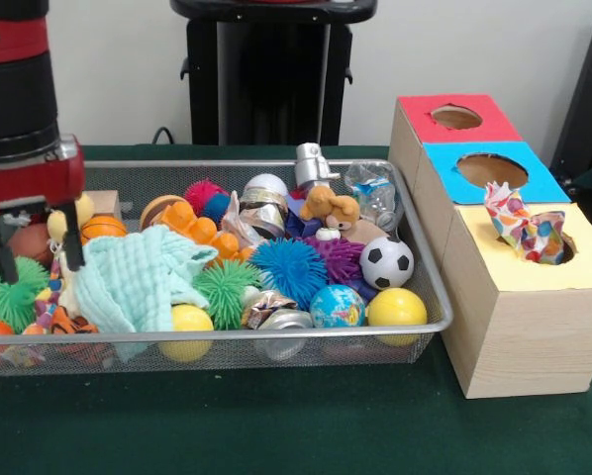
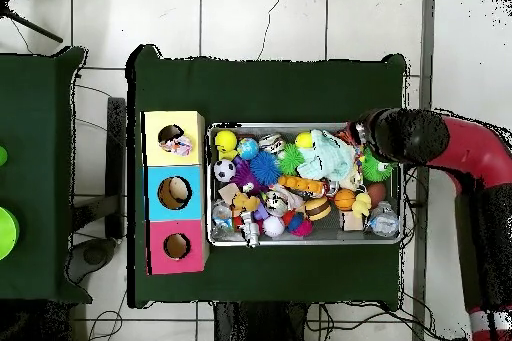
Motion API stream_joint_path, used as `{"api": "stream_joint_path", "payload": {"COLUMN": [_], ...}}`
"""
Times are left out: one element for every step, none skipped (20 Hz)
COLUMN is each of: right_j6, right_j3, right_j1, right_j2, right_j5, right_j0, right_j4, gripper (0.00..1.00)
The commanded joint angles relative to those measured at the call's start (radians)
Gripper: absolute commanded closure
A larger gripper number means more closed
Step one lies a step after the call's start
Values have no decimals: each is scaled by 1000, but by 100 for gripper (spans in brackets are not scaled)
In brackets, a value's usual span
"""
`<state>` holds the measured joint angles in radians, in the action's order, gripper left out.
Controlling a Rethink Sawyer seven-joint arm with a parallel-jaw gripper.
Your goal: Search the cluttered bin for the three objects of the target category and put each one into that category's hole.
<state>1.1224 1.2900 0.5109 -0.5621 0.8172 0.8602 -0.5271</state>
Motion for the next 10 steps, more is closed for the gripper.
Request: {"api": "stream_joint_path", "payload": {"right_j6": [-39,-33,-27,-19,-11,1,13,26,39,49], "right_j3": [160,163,169,179,188,196,207,218,230,239], "right_j1": [5,3,4,6,8,11,13,14,15,16], "right_j2": [28,28,28,29,31,32,33,36,39,40], "right_j5": [44,38,31,24,16,7,-5,-14,-22,-29], "right_j0": [14,16,18,19,21,20,22,22,22,23], "right_j4": [-3,-3,-3,-4,-5,-5,-5,-4,-3,0], "gripper": [0,0,0,0,0,0,0,0,0,0]}}
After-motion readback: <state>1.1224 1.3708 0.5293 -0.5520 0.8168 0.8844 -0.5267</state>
